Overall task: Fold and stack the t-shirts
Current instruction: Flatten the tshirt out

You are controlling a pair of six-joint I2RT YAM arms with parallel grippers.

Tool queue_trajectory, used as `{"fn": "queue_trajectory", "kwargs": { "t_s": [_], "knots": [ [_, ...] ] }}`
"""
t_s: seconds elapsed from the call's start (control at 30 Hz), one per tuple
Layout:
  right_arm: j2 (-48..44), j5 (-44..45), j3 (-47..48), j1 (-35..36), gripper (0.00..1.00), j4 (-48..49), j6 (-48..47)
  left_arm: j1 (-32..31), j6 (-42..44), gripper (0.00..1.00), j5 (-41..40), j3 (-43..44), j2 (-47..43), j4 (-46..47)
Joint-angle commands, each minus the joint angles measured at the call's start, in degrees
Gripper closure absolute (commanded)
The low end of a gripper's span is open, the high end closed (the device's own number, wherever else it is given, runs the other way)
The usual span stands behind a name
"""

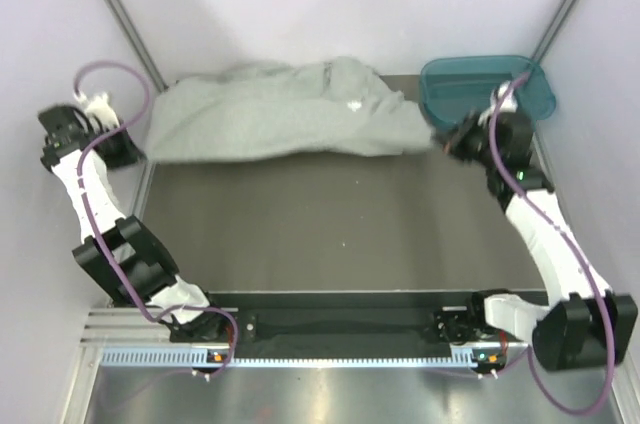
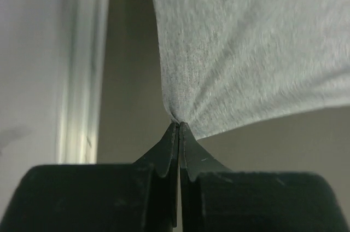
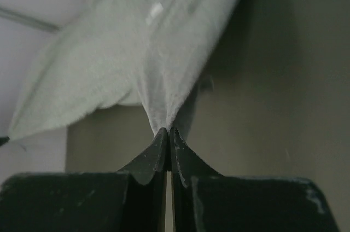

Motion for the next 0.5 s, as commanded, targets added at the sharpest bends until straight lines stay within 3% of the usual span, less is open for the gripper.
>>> {"fn": "queue_trajectory", "kwargs": {
  "t_s": [0.0, 0.27, 0.47],
  "knots": [
    [-12.71, -2.66, -11.92, 1.00, 1.00, -10.92, -2.53, 2.96, 13.46, 1.00, -0.58, -6.80, -3.85, -18.44],
    [-28.29, -2.31, -28.11, 1.09, 1.00, -32.48, -4.20, 6.13, 26.38, 1.00, -13.24, -22.19, -7.90, -24.87],
    [-28.22, -2.58, -27.07, 1.00, 1.00, -42.85, -5.34, 7.89, 30.78, 1.00, -19.66, -24.66, -10.10, -25.66]
  ]
}}
